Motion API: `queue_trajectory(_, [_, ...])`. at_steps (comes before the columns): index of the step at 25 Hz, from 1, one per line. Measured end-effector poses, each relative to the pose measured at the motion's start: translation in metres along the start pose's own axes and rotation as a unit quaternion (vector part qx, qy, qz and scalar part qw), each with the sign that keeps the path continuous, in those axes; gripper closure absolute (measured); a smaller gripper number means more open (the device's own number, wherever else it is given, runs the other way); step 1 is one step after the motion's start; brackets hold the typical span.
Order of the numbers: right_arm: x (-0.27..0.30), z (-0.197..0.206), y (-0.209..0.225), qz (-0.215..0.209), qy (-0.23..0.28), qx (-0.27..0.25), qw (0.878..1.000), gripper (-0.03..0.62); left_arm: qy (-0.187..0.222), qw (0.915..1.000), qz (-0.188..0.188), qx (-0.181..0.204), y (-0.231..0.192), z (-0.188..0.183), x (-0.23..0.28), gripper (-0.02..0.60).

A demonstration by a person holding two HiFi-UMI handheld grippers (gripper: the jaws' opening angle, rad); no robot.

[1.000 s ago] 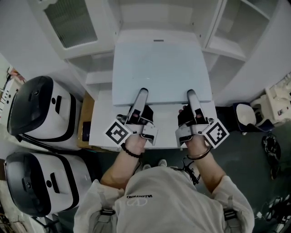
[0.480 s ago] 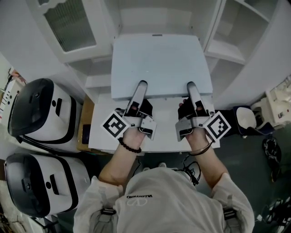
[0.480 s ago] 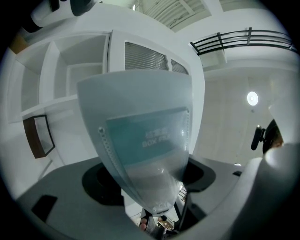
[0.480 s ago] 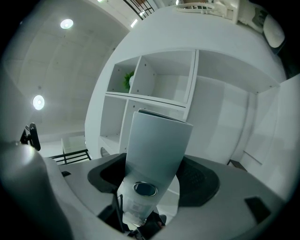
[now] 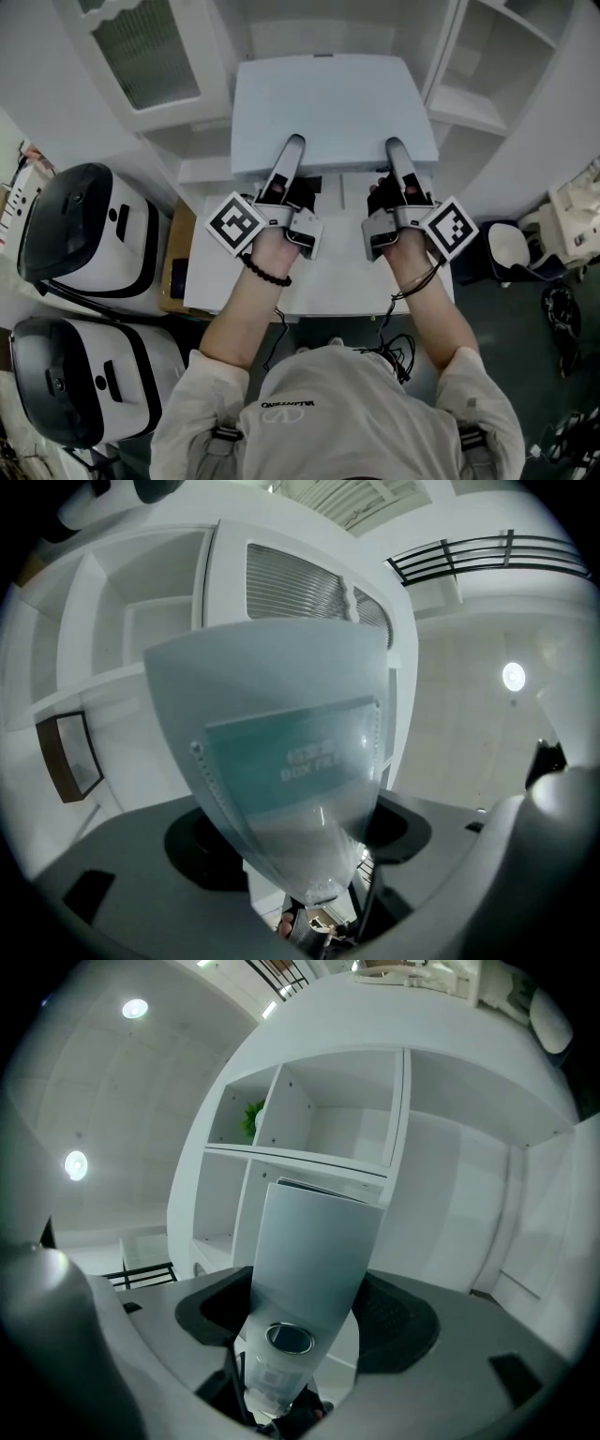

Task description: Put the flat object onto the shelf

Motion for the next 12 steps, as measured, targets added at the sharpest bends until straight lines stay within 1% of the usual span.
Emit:
queue_trajectory(2, [0.016,-0.006,0.004,0.007,0.004,0.004,1.0,0.26,-0.003,1.0,-0.008,-0.004,-0.009,-0.005,0.015,0.242])
queue_trajectory(6, [0.023,-0.006,0.008,0.017,0.005,0.019,1.0,0.26,-0.005,0.9998,-0.014,-0.011,-0.013,-0.007,0.022,0.241])
queue_trajectory(10, [0.025,-0.006,0.01,0.023,0.009,0.026,0.999,0.26,-0.018,0.9994,-0.029,0.005,-0.016,-0.009,0.024,0.242])
queue_trajectory(12, [0.026,-0.007,0.011,0.022,0.013,0.024,0.999,0.26,-0.018,0.9994,-0.028,0.006,-0.02,-0.008,0.025,0.241])
Point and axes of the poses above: the fingertips, and each gripper's own axes: x forward along the fingers, y to its right, z out of its underside, the point moved 9 cm from there along -x, backward along the fingers, and after that the axes turned 12 degrees about x, right-handed, at the moved point
